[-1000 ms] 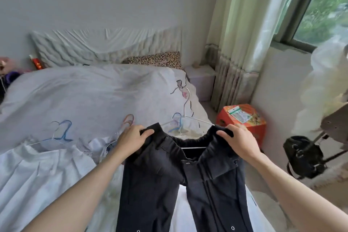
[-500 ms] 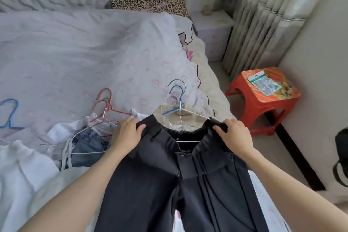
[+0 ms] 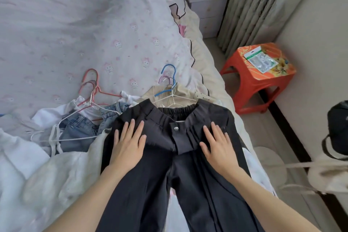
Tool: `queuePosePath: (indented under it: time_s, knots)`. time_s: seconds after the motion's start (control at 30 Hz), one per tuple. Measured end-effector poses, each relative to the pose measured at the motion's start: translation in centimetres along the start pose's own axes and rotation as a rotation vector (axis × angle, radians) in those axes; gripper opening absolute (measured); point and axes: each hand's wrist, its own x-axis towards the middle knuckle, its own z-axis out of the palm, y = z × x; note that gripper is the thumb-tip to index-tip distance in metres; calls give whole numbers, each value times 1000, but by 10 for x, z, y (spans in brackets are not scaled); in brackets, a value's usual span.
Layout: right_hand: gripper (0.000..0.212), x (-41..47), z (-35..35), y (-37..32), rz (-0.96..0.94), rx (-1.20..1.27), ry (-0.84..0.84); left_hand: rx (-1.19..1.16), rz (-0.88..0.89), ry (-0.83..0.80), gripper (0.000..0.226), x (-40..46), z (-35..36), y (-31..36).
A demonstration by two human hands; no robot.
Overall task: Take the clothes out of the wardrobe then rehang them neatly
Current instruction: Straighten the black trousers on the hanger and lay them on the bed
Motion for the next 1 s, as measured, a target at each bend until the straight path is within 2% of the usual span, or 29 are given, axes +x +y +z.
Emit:
queuePosePath:
  time_s: [0.07,0.13,0.27,0.4,0.53,0.67,0.87,1.0]
  knots:
    - [54,-36,8,1,9,-5,-88,-13,4,-39,76,-32,8,6]
    - [54,-76,13,-2,49,-5,-147,-18,15,-98,83,-66,18,9]
    - [54,-145,11,-19,88,-33,-169,9,114,-126,65,-128,35,11]
    - [54,-190,-12,-37,141,-4,-48,72,212,-69,56,-173,32,12]
    - [52,-246,-36,-54,202,44,68,93,414,15,54,-225,23,24]
    - [54,-327,-48,-70,293,38,105,69,541,-4,52,-278,17,37]
    - [62,-450,-70,-73,555,19,156,37,774,-52,57,-321,3,76]
    - [61,-518,-85,-75,762,59,314,-37,956,-98,61,-349,-3,126]
